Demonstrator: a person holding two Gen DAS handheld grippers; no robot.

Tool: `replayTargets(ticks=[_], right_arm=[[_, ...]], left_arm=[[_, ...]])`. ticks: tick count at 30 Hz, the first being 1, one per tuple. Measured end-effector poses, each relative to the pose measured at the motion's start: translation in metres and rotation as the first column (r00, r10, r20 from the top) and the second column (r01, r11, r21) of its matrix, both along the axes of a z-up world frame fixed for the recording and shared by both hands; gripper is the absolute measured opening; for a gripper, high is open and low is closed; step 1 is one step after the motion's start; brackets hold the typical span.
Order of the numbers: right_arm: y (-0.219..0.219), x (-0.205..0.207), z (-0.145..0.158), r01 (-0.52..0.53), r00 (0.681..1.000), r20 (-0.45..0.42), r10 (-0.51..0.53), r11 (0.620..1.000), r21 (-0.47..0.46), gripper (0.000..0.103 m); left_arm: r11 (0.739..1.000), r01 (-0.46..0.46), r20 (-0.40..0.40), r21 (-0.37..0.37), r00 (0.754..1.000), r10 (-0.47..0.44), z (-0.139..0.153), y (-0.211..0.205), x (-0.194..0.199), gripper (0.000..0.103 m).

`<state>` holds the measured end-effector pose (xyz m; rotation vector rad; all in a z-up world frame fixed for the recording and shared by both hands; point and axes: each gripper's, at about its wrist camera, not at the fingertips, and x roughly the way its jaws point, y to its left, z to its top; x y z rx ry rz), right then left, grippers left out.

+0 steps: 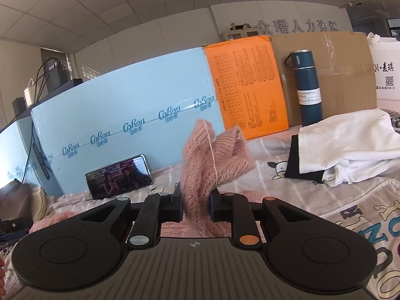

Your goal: Fold clothes

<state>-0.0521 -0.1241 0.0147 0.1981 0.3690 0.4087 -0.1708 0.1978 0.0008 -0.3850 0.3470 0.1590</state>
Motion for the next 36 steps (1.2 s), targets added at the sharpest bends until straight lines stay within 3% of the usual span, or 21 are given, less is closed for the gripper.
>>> replayTargets(ticks=[1,3,5,6,12,18,23,26,29,30,33,34,36], right_arm=[[0.008,-0.002,-0.002,-0.028,1.0,-0.006,0.028,0.999,-0.018,0.033],[0.021,-0.006,-0.005,-0.091,0.996,-0.009,0.091,0.995,-0.049,0.064],[0.032,-0.015,-0.006,-0.159,0.987,0.011,0.16,0.985,-0.073,0.08],[0.035,-0.018,-0.005,-0.187,0.982,0.023,0.19,0.979,-0.082,0.084],[0.044,-0.022,-0.006,-0.255,0.966,0.025,0.256,0.965,-0.061,0.09],[0.06,-0.016,-0.024,-0.369,0.927,-0.091,0.363,0.928,-0.06,0.094],[0.066,-0.01,-0.038,-0.394,0.912,-0.154,0.381,0.917,-0.066,0.099],[0.058,-0.009,-0.037,-0.399,0.909,-0.139,0.394,0.917,-0.013,0.099],[0.033,-0.008,-0.032,-0.387,0.913,-0.075,0.402,0.908,0.16,0.099],[0.022,-0.008,-0.029,-0.359,0.925,-0.047,0.378,0.906,0.226,0.099],[-0.018,-0.011,-0.023,-0.111,0.993,0.019,0.113,0.915,0.388,0.099],[-0.03,-0.012,-0.021,-0.024,1.0,0.023,0.016,0.903,0.429,0.099],[-0.046,-0.013,-0.02,0.172,0.984,-0.035,-0.174,0.893,0.416,0.099]], left_arm=[[1.0,0.001,0.001,-0.001,1.0,-0.001,0.0,0.0,0.0,0.103],[1.0,0.002,0.001,-0.003,1.0,-0.002,0.0,0.0,0.0,0.103],[1.0,0.004,0.001,-0.005,1.0,-0.004,0.0,0.001,0.0,0.103],[1.0,0.004,0.0,-0.006,1.0,-0.004,0.0,0.001,0.0,0.103],[1.0,0.008,-0.004,-0.005,1.0,-0.008,-0.001,0.001,0.0,0.103],[1.0,0.014,-0.019,0.002,1.0,-0.014,-0.003,-0.001,0.002,0.103],[1.0,0.014,-0.031,0.009,0.999,-0.013,-0.005,-0.002,0.004,0.103],[1.0,0.007,-0.044,0.013,0.999,-0.006,-0.006,-0.002,0.005,0.103],[1.0,0.0,-0.047,0.014,0.999,0.001,-0.007,-0.001,0.006,0.103],[1.0,-0.003,-0.048,0.014,0.999,0.003,-0.008,-0.001,0.006,0.103],[1.0,-0.019,-0.061,0.023,0.998,0.021,-0.008,-0.001,0.006,0.103],[0.999,-0.026,-0.067,0.027,0.997,0.028,-0.008,-0.001,0.006,0.103],[0.998,-0.055,-0.085,0.031,0.995,0.057,-0.009,0.001,0.007,0.103]])
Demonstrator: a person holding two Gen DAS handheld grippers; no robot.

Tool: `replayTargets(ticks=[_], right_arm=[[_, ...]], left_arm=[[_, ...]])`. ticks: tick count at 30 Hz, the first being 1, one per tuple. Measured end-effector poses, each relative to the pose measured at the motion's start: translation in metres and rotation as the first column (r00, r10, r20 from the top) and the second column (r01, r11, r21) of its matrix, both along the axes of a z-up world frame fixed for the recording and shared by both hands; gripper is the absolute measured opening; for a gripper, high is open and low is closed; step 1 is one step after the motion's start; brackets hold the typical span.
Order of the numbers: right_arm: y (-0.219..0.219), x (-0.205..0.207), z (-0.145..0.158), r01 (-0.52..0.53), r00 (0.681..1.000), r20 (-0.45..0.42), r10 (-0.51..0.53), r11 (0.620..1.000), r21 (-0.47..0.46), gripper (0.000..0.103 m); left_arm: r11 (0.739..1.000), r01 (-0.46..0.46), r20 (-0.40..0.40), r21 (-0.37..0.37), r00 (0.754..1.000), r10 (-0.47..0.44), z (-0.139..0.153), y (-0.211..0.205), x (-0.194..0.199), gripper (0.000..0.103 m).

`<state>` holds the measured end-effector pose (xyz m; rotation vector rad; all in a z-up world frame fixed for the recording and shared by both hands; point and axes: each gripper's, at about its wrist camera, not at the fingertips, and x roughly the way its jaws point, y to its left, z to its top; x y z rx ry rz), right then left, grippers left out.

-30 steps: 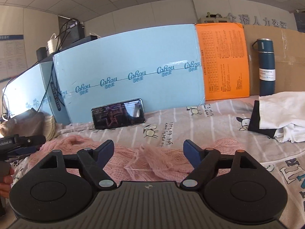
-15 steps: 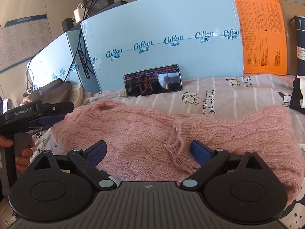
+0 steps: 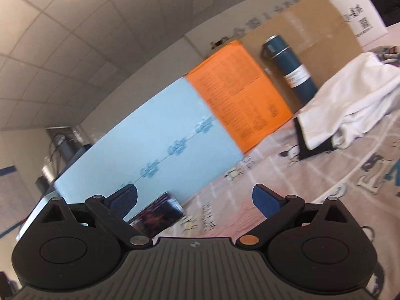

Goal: Fold clothes
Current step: 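Grasp a sweater sleeve with the right gripper and lift it toward the left gripper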

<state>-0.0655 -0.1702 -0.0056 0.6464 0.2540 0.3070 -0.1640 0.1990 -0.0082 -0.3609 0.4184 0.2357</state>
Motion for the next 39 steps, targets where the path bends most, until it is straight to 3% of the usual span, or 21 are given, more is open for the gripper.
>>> replayTargets(ticks=[1,3,7,10,14,16,18,21,23,33,36,39], right_arm=[[-0.008,0.001,-0.001,0.082,0.995,-0.051,-0.082,0.997,-0.016,0.099],[-0.021,0.003,-0.005,0.145,0.98,-0.134,-0.145,0.989,-0.011,0.099],[-0.036,0.014,-0.025,0.083,0.959,-0.276,-0.057,0.993,0.084,0.1],[-0.024,0.02,-0.032,0.036,0.949,-0.316,-0.017,0.998,0.056,0.1],[-0.006,0.024,-0.034,-0.027,0.95,-0.312,0.017,0.999,-0.026,0.099],[0.004,0.024,-0.034,-0.061,0.954,-0.297,0.037,0.996,-0.072,0.093],[0.012,0.023,-0.034,-0.089,0.958,-0.282,0.054,0.99,-0.113,0.068],[0.018,0.019,-0.033,-0.123,0.966,-0.245,0.084,0.981,-0.15,0.044],[0.019,0.015,-0.03,-0.137,0.973,-0.205,0.104,0.979,-0.151,0.034],[0.013,-0.01,-0.004,-0.092,0.995,-0.058,0.082,0.977,-0.194,0.027],[0.004,-0.012,0.0,-0.083,0.996,-0.056,0.075,0.981,-0.176,0.026],[-0.01,-0.013,0.004,-0.042,0.998,-0.049,0.034,0.984,-0.172,0.025]], left_arm=[[1.0,-0.02,-0.011,0.0,1.0,0.02,0.0,0.002,0.0,0.103],[0.998,-0.054,-0.03,-0.013,0.998,0.054,-0.001,0.006,0.0,0.103],[0.997,-0.045,-0.042,-0.062,0.998,0.042,-0.004,0.011,0.001,0.103],[0.999,0.004,-0.044,-0.045,0.999,-0.006,-0.005,0.003,0.003,0.103],[0.998,0.053,-0.092,-0.021,0.994,-0.054,-0.01,-0.006,0.011,0.103],[0.998,0.065,-0.112,-0.013,0.992,-0.066,-0.013,-0.009,0.014,0.103],[0.997,0.077,-0.124,-0.007,0.989,-0.077,-0.015,-0.011,0.016,0.103],[0.996,0.093,-0.118,-0.012,0.989,-0.094,-0.015,-0.011,0.016,0.103],[0.995,0.101,-0.108,-0.018,0.989,-0.102,-0.014,-0.011,0.015,0.103],[0.978,0.206,-0.014,-0.029,0.978,-0.207,-0.008,-0.018,0.007,0.103],[0.954,0.296,0.03,-0.047,0.955,-0.295,-0.007,-0.024,0.005,0.103],[0.91,0.413,0.106,-0.049,0.908,-0.406,-0.002,-0.032,-0.001,0.103]])
